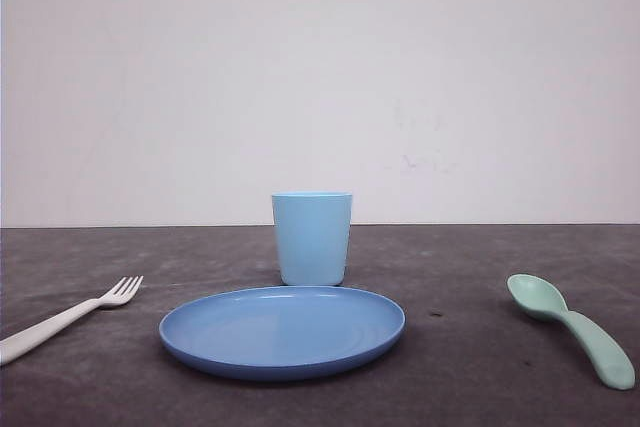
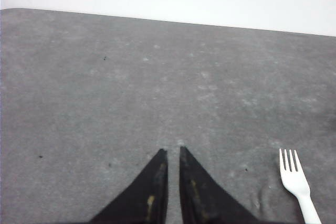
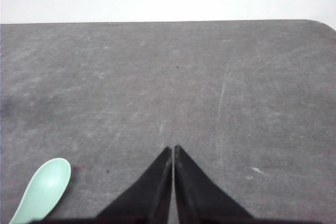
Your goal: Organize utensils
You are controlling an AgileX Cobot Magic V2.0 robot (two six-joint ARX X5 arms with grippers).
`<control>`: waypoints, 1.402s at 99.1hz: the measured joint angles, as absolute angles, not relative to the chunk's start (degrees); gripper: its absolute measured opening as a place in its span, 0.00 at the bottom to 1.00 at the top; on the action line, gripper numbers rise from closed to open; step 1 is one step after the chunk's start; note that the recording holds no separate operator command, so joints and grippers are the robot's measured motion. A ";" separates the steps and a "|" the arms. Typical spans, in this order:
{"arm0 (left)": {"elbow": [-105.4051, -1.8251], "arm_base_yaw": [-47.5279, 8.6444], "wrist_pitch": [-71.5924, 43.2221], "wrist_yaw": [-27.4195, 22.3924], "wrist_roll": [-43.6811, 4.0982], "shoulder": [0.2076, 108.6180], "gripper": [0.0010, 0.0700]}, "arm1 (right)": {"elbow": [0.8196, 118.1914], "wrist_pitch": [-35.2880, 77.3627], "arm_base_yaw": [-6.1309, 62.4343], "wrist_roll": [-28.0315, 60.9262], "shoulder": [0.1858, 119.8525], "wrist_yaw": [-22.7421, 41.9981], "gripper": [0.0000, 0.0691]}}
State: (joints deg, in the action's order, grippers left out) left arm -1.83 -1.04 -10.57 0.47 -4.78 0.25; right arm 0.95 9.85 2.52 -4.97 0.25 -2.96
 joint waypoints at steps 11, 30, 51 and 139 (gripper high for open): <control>-1.83 -1.04 -10.57 0.45 -5.45 0.25 0.01 | 0.95 9.85 2.52 -4.99 0.25 -3.42 0.01; -1.83 -1.04 -9.45 -0.12 -10.02 0.25 0.01 | 0.95 9.61 2.52 -7.20 0.25 -6.90 0.01; -4.10 -1.04 1.13 -6.33 -17.67 0.36 0.01 | 6.55 10.55 2.52 -13.41 0.40 -9.63 0.01; -46.28 -1.15 -33.06 -12.01 -5.43 37.41 0.01 | 46.22 38.54 2.52 -6.13 38.09 -8.97 0.01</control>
